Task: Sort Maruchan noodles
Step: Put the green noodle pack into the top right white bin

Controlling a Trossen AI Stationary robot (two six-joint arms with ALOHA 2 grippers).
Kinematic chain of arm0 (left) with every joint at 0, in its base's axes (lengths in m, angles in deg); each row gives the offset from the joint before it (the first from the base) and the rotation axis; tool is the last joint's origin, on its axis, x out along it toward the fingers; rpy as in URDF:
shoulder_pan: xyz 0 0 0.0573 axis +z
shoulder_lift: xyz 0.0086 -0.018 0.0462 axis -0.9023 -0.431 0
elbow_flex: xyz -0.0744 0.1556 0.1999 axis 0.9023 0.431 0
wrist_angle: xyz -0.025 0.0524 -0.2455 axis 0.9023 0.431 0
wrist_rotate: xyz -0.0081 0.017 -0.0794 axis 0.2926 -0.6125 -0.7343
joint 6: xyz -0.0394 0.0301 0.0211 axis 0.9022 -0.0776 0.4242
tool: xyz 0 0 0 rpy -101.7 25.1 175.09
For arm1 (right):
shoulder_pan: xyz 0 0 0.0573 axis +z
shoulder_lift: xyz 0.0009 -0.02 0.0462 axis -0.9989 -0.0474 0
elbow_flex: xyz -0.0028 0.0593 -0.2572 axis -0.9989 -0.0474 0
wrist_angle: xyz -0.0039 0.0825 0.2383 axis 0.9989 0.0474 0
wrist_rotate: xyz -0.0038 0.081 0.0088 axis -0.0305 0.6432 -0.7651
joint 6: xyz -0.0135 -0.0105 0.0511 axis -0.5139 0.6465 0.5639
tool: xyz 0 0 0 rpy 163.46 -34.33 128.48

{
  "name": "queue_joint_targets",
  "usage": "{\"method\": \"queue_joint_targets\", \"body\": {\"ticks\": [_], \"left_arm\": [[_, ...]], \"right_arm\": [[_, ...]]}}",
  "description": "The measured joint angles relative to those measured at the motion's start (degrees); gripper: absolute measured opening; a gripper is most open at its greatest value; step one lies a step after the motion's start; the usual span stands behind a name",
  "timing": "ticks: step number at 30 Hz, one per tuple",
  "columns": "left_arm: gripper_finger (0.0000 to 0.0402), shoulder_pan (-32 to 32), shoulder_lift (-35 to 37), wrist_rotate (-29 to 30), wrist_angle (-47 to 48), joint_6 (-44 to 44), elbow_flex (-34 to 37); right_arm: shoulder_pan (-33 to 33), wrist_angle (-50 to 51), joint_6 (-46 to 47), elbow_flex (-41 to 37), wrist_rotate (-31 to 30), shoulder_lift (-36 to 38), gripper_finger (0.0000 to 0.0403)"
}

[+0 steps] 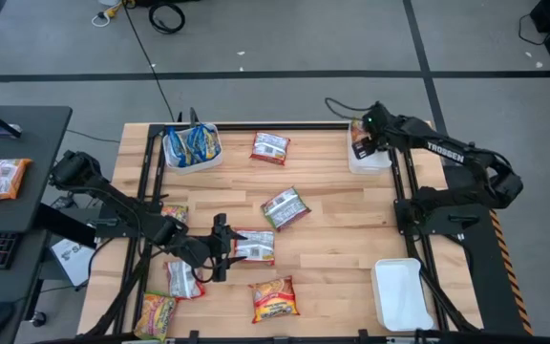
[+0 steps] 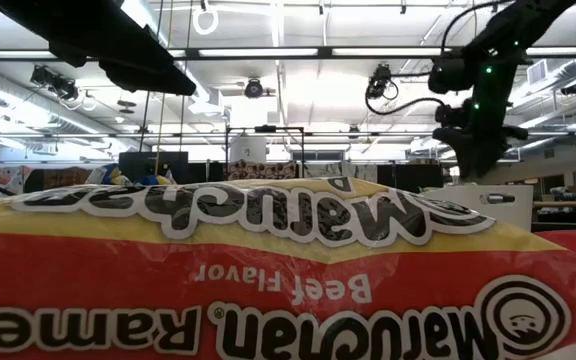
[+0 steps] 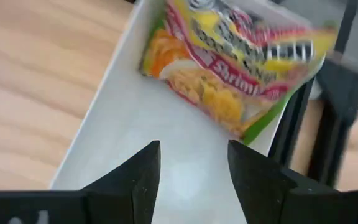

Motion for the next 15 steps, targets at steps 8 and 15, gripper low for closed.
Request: {"method": "queue_joint_targets", "body": {"ticks": [8, 15], "left_arm": [[0.0249, -0.02, 0.00, -0.02, 0.15, -0.45, 0.00], [0.0249, -0.53, 0.00, -0.02, 0.63, -0.79, 0.00]], "right_arm": [[-2.77, -5.38, 11.77, -0.17, 2.36, -9.01, 0.0167], [-4.00, -12.47, 17.00, 0.11, -1.91, -17.73, 0.0154]]}}
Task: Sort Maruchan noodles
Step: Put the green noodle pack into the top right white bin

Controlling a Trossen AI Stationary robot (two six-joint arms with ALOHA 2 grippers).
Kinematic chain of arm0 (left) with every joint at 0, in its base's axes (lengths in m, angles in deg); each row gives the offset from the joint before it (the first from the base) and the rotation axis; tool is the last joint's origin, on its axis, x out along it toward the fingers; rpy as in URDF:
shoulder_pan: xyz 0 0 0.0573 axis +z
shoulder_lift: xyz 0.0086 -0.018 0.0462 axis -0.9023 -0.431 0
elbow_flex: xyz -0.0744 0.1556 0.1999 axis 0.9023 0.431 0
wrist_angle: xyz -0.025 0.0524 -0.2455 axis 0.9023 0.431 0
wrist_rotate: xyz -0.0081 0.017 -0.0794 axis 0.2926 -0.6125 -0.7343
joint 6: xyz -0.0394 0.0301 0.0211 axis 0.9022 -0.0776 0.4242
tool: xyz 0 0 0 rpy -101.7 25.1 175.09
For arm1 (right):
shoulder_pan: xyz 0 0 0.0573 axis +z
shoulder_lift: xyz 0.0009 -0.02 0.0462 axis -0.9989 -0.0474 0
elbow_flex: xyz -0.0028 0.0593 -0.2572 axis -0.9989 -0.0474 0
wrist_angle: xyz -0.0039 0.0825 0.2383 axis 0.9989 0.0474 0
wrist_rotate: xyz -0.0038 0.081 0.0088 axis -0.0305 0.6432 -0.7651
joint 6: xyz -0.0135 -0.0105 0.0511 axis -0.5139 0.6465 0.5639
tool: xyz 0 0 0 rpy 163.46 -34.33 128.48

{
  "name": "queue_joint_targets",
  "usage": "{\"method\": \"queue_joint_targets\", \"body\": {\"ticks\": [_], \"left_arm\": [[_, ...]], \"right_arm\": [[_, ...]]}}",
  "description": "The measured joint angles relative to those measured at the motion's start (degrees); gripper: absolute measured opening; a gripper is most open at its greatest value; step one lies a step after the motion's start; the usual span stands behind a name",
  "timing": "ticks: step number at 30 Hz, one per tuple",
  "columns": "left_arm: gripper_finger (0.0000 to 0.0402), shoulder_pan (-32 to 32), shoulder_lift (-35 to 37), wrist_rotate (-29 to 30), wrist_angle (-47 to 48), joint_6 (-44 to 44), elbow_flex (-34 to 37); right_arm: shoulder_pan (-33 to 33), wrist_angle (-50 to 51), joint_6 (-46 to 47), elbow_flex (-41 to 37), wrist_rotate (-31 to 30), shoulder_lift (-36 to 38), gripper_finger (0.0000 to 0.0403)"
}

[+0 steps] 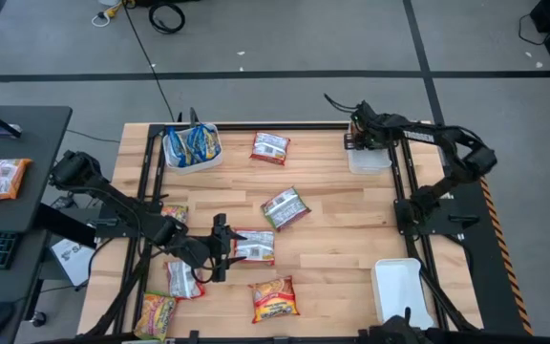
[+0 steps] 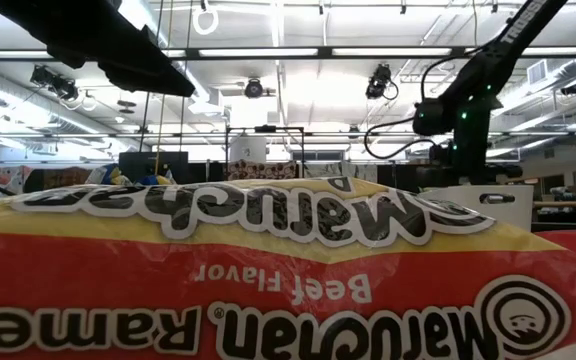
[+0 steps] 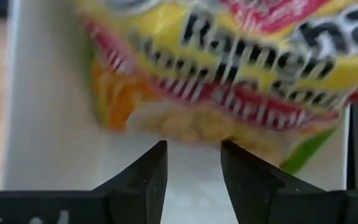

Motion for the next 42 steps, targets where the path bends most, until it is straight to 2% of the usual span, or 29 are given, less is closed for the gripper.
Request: {"method": "queue_joint_targets", "body": {"ticks": [5, 11, 13, 16, 19, 22, 24, 27, 32, 36, 39, 42], "left_arm": [[0.0249, -1.71, 0.00, -0.04, 0.02, -0.08, 0.00], [0.0249, -2.64, 0.02, -0.10, -4.13, -6.51, 0.00], [0.0249, -2.63, 0.02, -1.77, -5.73, -9.47, -0.02], [0.0249, -1.70, 0.02, -7.65, -6.73, -12.89, -0.04], [0.0249, 0.37, 0.02, -12.82, -3.63, -11.11, -0.04], [0.0244, 1.87, 0.02, -11.92, 1.63, -9.33, -0.04], [0.0237, 2.90, 0.02, -9.53, 3.03, -8.93, -0.03], [0.0224, 5.32, 0.02, -8.96, 0.19, -9.98, -0.02], [0.0213, 9.08, 0.02, -12.10, -11.12, -15.91, -0.02], [0.0213, 11.91, 0.02, -12.94, -15.03, -18.83, -0.04], [0.0213, 13.43, 0.02, -14.00, -17.49, -16.98, -0.04], [0.0213, 13.68, 0.02, -21.19, -22.13, -14.18, -0.02]], "right_arm": [[0.08, -2.66, 3.07, 0.00, -4.29, -0.64, 0.0152], [0.08, -3.78, 7.00, 0.00, -4.36, -0.88, 0.0152], [0.29, -3.87, 8.19, 0.00, -4.31, -1.40, 0.0152], [0.93, -4.06, 8.39, 0.00, -5.37, -1.24, 0.0152], [2.45, -3.61, 4.35, 0.00, -9.17, 1.89, 0.0152], [5.59, -1.60, 1.17, 0.00, -14.13, 6.81, 0.0153], [8.76, 0.07, -1.02, 0.02, -16.89, 10.46, 0.0152], [15.18, 1.28, -4.29, 0.02, -19.40, 15.28, 0.0149], [28.35, 0.35, -7.33, 0.02, -21.32, 20.53, 0.0148], [38.00, -1.75, -9.50, 0.02, -22.58, 21.33, 0.0148], [44.59, -5.39, -10.41, 0.02, -19.30, 20.80, 0.0147], [51.42, -12.44, -14.27, 0.02, -14.27, 19.81, 0.0147]]}}
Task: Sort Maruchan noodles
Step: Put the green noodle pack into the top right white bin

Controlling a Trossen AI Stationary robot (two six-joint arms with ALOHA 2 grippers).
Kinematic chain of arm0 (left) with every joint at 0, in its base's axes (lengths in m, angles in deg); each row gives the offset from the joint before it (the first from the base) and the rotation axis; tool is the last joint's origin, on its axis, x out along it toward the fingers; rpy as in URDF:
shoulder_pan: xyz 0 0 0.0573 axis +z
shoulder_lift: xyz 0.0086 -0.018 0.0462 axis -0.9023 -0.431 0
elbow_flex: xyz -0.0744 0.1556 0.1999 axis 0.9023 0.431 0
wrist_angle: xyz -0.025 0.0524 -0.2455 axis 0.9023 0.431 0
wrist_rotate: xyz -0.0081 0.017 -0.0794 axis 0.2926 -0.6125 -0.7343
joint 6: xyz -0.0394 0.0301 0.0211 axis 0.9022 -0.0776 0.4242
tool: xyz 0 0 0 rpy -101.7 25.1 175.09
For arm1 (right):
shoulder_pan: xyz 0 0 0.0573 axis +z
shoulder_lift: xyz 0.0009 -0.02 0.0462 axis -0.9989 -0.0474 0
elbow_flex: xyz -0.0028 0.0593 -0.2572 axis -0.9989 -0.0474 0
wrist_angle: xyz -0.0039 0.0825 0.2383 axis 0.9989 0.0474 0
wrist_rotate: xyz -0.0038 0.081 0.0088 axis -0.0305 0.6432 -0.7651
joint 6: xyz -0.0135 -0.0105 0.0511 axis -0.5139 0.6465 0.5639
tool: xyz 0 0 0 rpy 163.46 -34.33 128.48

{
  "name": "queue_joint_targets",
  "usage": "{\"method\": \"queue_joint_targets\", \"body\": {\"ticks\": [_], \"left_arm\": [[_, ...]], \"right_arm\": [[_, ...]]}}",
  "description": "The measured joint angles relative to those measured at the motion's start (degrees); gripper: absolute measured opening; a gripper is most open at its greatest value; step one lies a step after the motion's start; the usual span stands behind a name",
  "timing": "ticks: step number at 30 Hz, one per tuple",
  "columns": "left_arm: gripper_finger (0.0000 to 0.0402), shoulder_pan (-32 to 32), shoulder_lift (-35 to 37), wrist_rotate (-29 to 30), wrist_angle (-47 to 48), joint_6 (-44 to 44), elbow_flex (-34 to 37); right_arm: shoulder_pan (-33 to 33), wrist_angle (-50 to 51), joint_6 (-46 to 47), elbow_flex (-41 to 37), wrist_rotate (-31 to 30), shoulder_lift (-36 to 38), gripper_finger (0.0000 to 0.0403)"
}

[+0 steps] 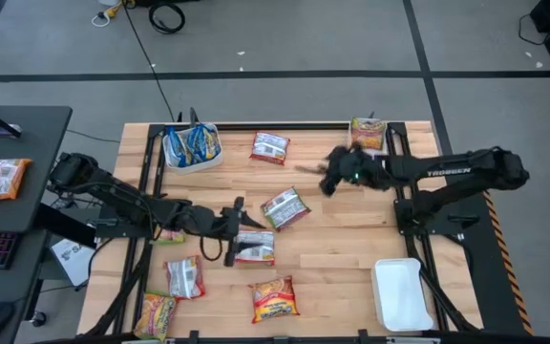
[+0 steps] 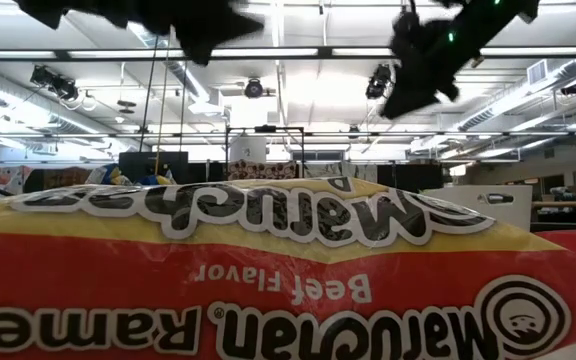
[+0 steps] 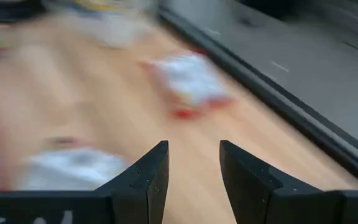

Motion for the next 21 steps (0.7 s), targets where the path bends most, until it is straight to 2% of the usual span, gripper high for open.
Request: {"method": "queue_joint_targets", "body": {"ticks": [2, 4, 12, 18, 21], "left_arm": [[0.0213, -0.76, 0.00, -3.69, -3.38, -0.78, -0.02], [0.0213, -1.45, 0.00, -3.97, -4.65, -3.09, -0.01], [0.0195, 1.81, -2.15, 3.90, -4.01, -2.02, 0.02], [0.0180, 2.06, -7.50, 4.69, -3.98, 2.58, 0.06], [0.0178, 2.21, -8.41, 4.57, -3.99, 2.64, 0.07]], "right_arm": [[4.93, -5.32, -4.44, 0.01, 1.19, -1.20, 0.0147], [9.17, -9.75, -8.69, 0.07, 1.15, -2.80, 0.0147], [18.18, -15.40, -15.15, -0.03, -0.42, -12.86, 0.0145], [23.88, -25.69, -25.86, 0.00, -0.25, -19.74, 0.0148], [25.13, -29.06, -26.83, 0.00, -0.24, -22.52, 0.0155]]}}
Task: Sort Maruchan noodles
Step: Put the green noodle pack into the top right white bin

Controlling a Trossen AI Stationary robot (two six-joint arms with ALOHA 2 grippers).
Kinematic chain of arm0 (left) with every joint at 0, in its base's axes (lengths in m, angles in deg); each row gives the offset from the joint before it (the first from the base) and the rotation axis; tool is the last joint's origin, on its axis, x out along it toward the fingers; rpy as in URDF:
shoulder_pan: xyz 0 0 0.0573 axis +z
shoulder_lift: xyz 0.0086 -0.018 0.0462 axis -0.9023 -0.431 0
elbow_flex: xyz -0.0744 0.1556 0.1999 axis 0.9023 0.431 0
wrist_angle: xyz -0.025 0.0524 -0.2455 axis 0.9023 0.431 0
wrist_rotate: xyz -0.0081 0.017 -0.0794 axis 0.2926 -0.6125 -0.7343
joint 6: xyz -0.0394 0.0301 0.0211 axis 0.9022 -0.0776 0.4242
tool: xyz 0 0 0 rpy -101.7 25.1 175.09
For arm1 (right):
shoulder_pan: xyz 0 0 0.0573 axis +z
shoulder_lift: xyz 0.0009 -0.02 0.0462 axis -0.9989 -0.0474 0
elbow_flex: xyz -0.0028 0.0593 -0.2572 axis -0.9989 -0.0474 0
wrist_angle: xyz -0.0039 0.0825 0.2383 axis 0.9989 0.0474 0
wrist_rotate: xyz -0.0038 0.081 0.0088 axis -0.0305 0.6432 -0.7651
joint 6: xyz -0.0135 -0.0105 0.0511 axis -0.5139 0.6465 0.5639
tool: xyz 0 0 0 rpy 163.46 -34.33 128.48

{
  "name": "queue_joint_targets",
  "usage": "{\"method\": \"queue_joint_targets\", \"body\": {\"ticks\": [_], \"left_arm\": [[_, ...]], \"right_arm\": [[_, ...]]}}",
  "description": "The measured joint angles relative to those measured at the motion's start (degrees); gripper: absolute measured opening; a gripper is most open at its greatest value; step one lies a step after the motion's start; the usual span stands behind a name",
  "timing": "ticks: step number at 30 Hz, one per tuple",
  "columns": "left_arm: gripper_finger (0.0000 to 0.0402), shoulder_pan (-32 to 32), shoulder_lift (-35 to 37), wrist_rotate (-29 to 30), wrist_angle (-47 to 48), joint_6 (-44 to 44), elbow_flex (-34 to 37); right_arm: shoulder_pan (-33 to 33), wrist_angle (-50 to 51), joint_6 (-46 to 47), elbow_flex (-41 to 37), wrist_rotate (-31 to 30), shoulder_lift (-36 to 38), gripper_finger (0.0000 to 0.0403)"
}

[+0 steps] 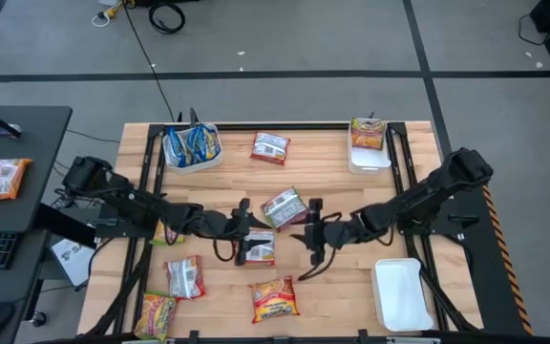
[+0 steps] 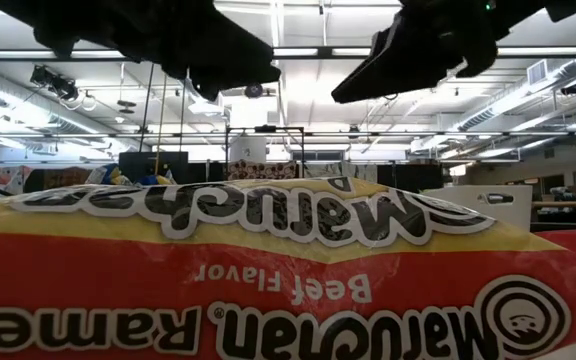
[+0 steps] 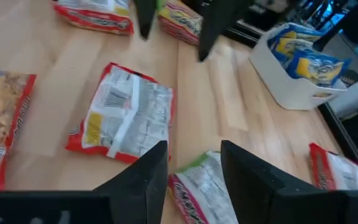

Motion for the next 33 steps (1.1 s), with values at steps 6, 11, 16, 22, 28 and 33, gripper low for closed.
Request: {"method": "queue_joint_targets", "body": {"ticks": [6, 11, 16, 22, 28, 33], "left_arm": [[0.0178, 0.61, 0.09, 1.23, -0.04, -0.16, -0.04], [0.0178, 2.54, 0.09, 9.66, 4.90, 0.45, -0.04], [0.0178, 6.86, -1.89, 12.14, 6.78, 3.04, -0.07], [0.0178, 9.86, -8.13, 14.57, 5.19, 3.41, -0.07], [0.0178, 13.45, -12.60, 15.44, 2.44, 2.02, -0.11], [0.0178, 15.99, -17.78, 16.59, 1.09, 3.30, -0.02]], "right_arm": [[0.24, 0.00, -0.01, -0.02, -0.58, -4.05, 0.0204], [0.74, -0.30, -6.84, 0.00, -0.41, -7.39, 0.0263], [0.33, -3.81, -15.11, -0.02, -1.85, -12.04, 0.0287], [-0.68, -4.12, -13.13, 0.00, -4.65, -15.27, 0.0279], [-2.65, -2.96, -9.54, 0.03, -6.27, -15.71, 0.0269], [-5.32, 1.48, -9.74, 0.04, -7.24, -16.92, 0.0261]]}}
